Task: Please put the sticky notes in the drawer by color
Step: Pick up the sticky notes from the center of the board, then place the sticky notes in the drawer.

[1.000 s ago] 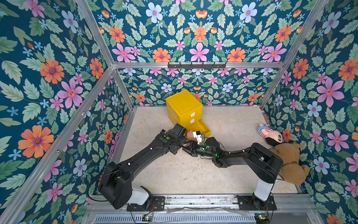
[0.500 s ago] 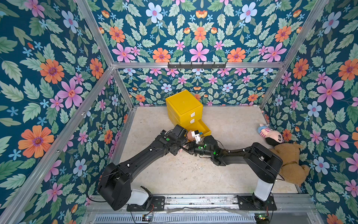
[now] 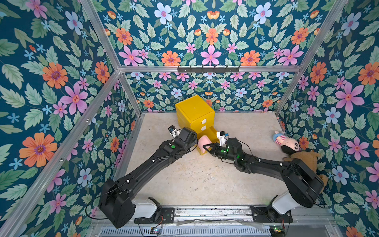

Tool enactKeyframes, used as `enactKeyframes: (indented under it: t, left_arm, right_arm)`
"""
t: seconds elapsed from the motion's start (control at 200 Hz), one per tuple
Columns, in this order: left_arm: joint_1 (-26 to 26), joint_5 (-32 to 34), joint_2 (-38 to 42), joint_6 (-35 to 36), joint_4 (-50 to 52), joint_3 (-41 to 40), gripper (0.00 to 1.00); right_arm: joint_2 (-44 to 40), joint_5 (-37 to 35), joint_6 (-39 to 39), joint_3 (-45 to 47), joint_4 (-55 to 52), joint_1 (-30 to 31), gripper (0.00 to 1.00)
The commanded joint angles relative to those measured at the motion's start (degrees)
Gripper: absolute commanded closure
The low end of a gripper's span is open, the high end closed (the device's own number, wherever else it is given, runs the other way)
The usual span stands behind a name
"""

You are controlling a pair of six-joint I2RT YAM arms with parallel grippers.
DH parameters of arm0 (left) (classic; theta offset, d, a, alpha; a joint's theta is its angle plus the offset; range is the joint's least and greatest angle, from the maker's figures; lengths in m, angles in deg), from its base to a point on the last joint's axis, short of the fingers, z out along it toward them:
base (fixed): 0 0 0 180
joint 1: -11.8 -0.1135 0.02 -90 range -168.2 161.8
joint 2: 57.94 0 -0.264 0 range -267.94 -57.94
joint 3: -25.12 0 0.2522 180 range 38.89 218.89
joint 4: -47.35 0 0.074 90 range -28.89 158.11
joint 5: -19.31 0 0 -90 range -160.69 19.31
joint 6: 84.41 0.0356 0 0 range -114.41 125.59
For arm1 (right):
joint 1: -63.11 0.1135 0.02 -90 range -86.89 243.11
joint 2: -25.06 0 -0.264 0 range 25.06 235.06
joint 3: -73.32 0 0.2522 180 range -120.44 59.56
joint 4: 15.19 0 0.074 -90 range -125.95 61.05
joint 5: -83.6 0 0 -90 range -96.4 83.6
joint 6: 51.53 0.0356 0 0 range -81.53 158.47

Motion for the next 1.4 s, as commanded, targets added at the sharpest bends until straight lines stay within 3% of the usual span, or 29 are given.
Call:
enactKeyframes:
  t: [0.0,0.16,0.34,0.485,1.02,1.1,1.28,1.395]
  left_arm:
    - [0.05,2.12,1.55,24.27,-10.33,-1.32,0.0]
    - [0.07,-5.49,4.15,40.67,-22.16,-6.59,0.0]
    - [0.07,-24.2,4.84,59.06,-26.4,-10.69,0.0]
    - [0.04,-24.79,4.95,66.09,-20.48,-10.9,0.0]
    - [0.02,-25.15,3.71,68.1,-20.64,-12.55,0.0]
    - [0.06,-24.86,3.92,67.89,-21.06,-12.83,0.0]
    - [0.05,-24.53,4.82,67.04,-21.17,-13.3,0.0]
    - [0.04,-23.29,5.75,66.45,-22.28,-14.52,0.0]
  right_arm:
    - [-2.98,-1.91,-3.65,0.4,-4.9,-3.58,1.0]
    - [-4.11,0.04,-5.93,-1.0,-8.6,-9.64,1.0]
    - [0.91,3.82,-5.34,-4.56,-8.12,-13.08,1.0]
    - [7.77,5.79,-3.49,-8.92,-6.12,-13.15,1.0]
    - [26.09,7.07,-4.4,-24.66,-9.6,-13.15,0.99]
    - [27.15,6.62,-5.33,-26.38,-11.18,-13.15,0.93]
    - [25.91,2.93,-8.81,-28.57,-16.88,-13.24,0.67]
    - [22.97,0.18,-11.17,-28.49,-19.72,-13.24,0.58]
